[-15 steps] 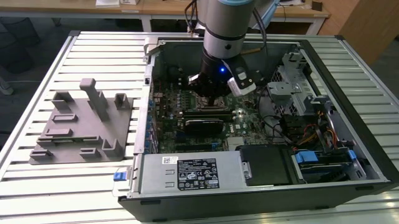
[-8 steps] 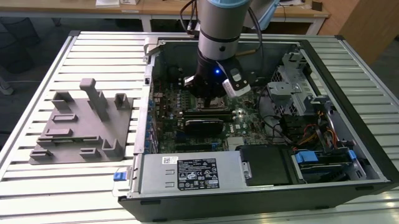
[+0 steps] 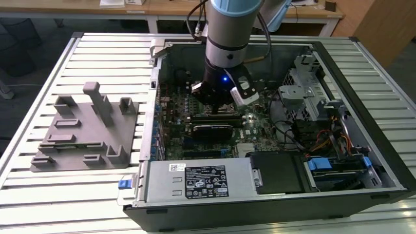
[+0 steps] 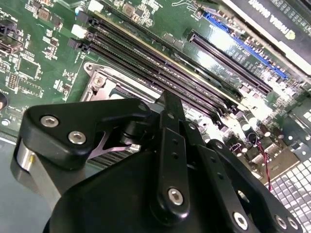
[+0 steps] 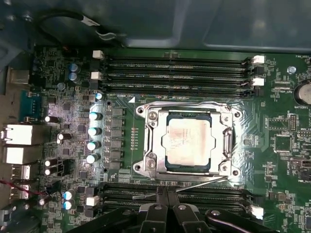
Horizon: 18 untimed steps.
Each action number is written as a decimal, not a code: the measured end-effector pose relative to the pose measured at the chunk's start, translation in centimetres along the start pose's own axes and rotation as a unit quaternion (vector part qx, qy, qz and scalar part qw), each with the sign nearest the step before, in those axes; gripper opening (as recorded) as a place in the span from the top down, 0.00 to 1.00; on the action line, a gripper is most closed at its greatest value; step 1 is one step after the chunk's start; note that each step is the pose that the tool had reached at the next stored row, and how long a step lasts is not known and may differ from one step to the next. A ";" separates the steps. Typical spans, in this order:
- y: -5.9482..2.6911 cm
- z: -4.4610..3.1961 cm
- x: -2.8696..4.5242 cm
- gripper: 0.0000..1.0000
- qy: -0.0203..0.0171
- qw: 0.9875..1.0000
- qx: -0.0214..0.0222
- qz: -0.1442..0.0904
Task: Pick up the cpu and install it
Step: 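Install the second cpu locking lever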
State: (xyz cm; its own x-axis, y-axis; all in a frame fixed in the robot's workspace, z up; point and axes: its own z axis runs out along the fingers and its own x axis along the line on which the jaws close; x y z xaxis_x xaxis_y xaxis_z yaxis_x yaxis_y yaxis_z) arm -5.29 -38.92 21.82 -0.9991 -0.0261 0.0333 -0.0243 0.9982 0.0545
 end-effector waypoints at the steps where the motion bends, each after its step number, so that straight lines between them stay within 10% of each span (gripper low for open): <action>1: 0.00 0.02 0.00 0.89 0.000 1.000 0.000 0.000; 18: -0.03 0.22 0.44 0.89 0.000 1.000 -0.003 0.000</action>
State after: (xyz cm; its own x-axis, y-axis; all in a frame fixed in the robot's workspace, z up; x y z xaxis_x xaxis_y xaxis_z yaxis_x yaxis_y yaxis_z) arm -5.74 -38.95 21.61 -0.9991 -0.0268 0.0333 -0.0248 0.9979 0.0600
